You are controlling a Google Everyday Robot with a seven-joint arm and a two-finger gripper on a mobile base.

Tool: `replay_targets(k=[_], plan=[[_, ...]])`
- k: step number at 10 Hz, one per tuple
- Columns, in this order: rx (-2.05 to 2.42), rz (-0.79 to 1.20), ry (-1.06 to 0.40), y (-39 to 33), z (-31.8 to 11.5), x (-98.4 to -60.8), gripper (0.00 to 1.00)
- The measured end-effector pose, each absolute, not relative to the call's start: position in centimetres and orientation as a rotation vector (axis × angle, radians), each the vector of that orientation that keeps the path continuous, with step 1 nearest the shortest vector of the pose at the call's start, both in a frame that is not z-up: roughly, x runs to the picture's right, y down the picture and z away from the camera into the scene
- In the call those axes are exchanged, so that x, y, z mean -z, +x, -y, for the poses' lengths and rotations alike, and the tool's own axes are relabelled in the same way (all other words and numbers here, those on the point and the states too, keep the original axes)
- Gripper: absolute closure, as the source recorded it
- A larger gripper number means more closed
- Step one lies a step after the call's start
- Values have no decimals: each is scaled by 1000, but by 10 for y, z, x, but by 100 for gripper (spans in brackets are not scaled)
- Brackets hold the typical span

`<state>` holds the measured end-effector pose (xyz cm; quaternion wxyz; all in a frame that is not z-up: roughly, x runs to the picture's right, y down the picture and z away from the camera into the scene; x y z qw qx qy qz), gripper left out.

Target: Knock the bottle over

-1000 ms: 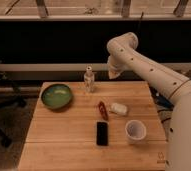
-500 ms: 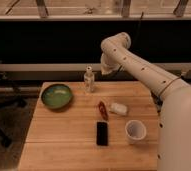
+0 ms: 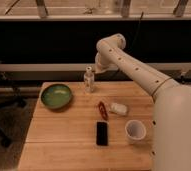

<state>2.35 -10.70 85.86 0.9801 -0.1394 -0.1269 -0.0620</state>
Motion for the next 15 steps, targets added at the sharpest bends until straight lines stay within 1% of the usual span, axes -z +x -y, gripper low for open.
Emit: replay_targets(k=[4, 6, 10, 13, 15], plan=[[148, 328, -267, -13, 109, -865, 100], [144, 344, -242, -26, 113, -874, 100], [124, 338, -218, -28, 123, -906, 100], [86, 325, -188, -18, 141, -940, 100], [37, 326, -180, -2, 143, -954, 100]])
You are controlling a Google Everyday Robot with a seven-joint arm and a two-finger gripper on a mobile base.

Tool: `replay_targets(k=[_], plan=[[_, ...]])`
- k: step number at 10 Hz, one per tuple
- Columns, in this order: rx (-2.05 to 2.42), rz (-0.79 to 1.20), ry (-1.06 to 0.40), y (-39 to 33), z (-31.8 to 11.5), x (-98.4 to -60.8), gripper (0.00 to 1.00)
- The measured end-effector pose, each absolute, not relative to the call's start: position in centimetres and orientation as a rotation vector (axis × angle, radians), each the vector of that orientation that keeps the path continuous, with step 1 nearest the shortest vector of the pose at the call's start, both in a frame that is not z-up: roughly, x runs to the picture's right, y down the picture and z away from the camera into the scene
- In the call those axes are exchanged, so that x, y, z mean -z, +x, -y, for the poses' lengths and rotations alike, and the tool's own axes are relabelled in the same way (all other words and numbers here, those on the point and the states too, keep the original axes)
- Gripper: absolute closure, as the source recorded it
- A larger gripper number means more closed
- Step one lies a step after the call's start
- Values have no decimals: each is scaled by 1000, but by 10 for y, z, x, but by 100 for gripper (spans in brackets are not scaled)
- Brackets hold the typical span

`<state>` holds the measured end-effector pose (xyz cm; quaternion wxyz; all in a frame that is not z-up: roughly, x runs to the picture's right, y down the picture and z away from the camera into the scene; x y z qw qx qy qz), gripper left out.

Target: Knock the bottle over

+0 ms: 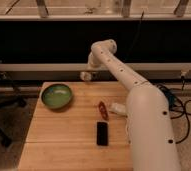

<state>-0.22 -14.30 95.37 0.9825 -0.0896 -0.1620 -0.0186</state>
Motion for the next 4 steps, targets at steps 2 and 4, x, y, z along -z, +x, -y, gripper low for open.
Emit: replay_targets(k=[2, 4], plan=[[77, 336, -188, -9, 139, -945, 100], [103, 336, -189, -27, 133, -934, 100]])
